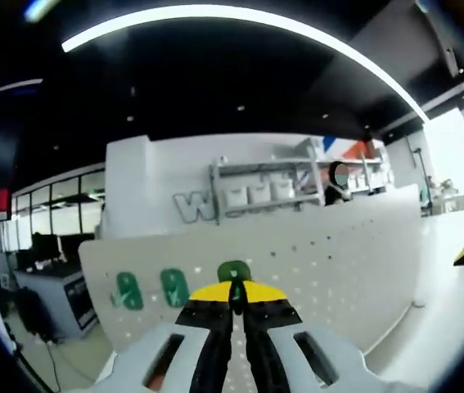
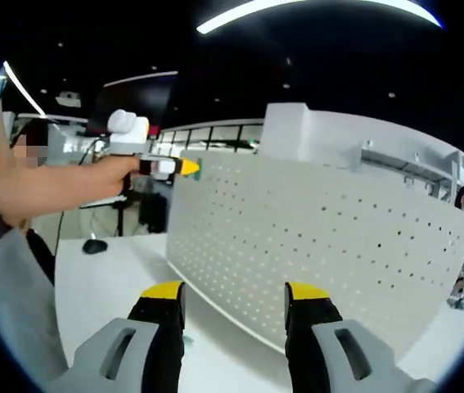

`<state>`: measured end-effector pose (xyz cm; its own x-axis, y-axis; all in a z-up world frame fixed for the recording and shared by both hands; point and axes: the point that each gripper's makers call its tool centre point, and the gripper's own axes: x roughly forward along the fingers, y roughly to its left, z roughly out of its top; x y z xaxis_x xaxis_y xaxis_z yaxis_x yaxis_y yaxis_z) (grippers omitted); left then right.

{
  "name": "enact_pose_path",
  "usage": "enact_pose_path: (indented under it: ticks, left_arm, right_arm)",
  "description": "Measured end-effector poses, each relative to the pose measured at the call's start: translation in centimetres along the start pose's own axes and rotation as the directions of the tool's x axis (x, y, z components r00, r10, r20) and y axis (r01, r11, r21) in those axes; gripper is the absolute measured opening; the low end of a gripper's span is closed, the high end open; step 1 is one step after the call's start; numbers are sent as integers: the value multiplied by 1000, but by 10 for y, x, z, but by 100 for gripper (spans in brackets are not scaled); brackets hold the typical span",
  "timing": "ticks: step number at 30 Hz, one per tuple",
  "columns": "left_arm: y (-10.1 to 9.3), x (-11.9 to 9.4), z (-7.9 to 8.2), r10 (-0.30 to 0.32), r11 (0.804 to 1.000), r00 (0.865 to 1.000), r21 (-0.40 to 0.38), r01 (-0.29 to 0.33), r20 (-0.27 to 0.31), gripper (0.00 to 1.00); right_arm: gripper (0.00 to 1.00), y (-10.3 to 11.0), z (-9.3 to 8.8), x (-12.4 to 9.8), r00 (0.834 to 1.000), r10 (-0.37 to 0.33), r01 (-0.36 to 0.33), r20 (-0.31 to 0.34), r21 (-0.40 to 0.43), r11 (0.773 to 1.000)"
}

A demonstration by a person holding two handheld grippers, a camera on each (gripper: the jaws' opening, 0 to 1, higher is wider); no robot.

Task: Insert the hook assembly into the mounting plate slot until the hook locks in place.

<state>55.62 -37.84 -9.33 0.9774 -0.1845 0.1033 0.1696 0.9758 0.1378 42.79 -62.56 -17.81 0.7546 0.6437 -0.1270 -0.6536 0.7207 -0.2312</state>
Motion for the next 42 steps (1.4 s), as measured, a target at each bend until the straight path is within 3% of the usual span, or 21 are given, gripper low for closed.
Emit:
enact_pose_path:
  ticks: [13,42]
  left_arm:
    - [7,19,1,39,999,999,6,-39,-3,3]
    - [10,33,-8,72,997,997,38,-72,-18,3]
  right_arm:
    - [49,-7,-1,-4,1000,-14,14,-1,4,1000]
    - [47,-14,-2,-4,1000,-23,23,-2,19,1000]
